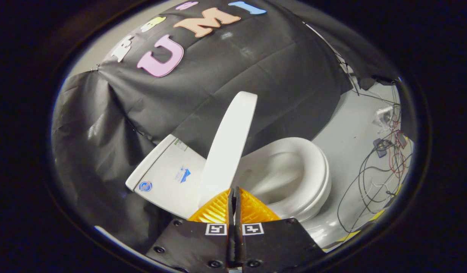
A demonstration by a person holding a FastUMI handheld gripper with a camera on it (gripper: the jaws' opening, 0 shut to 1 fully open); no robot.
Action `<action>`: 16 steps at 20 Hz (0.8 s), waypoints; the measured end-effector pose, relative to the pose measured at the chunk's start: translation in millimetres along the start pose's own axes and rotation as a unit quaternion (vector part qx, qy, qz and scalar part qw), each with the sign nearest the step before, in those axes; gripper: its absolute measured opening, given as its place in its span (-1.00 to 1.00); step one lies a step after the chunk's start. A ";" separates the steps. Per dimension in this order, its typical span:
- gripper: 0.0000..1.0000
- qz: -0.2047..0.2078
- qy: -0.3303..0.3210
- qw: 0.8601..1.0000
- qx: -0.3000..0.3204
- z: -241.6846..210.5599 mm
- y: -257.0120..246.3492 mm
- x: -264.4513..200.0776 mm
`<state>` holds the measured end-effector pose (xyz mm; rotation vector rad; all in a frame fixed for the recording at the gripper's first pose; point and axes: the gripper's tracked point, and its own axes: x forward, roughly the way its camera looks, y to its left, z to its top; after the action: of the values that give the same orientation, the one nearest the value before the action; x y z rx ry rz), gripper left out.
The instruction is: Open the toilet lid.
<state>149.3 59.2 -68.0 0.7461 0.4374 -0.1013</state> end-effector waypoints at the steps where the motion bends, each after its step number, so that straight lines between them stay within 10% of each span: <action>1: -0.99 -0.001 -0.003 1.000 -0.014 1.1 3.1 0.2; 16: -0.99 -0.061 -0.017 0.983 -0.175 14.4 26.3 -11.8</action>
<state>149.9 68.0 -37.0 0.3711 0.4543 -0.1467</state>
